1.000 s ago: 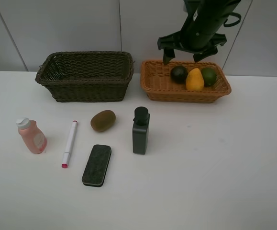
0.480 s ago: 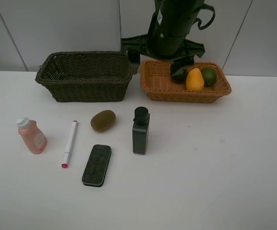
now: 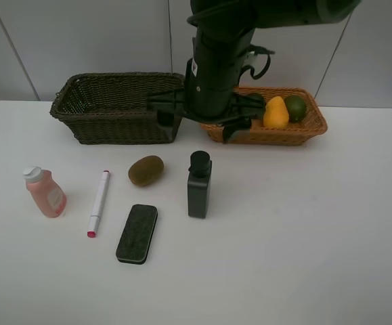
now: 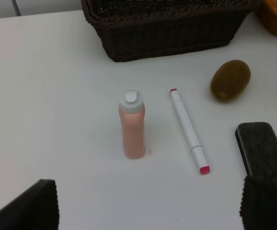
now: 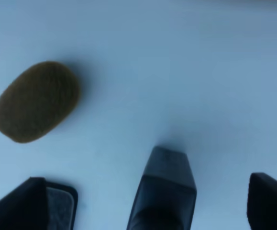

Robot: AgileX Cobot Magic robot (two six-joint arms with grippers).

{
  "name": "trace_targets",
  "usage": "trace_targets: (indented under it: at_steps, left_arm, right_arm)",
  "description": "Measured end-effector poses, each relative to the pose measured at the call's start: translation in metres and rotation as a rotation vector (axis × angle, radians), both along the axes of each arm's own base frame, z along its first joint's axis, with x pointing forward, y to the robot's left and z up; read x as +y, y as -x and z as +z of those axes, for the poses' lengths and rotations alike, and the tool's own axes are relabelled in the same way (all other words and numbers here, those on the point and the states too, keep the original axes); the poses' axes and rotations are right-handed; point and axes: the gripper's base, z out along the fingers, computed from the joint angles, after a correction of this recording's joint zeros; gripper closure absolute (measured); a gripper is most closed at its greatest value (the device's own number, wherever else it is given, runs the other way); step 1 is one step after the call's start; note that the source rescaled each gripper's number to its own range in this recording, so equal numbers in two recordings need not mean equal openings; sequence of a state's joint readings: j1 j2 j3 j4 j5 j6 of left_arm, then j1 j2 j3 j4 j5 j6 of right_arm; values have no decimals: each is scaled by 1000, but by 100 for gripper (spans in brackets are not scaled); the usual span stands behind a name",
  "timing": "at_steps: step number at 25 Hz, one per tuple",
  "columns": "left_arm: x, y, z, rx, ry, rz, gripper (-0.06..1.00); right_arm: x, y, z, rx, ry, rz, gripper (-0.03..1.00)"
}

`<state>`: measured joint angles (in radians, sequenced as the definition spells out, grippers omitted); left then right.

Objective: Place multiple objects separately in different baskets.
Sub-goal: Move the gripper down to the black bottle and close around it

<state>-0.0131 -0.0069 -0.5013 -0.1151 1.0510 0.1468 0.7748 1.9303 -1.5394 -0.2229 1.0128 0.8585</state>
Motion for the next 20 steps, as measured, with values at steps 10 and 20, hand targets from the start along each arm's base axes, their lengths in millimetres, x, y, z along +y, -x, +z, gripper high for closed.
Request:
trace_targets:
  at_steps: [10,20]
  left_arm:
    - [0,0,0,0,0,0,-5]
    - [0,0,0,0,0,0,-5]
  right_arm:
    - [-7,16,-49,84,-29,-32,-3]
    - [-8,20,-63,98,-55,-37,-3]
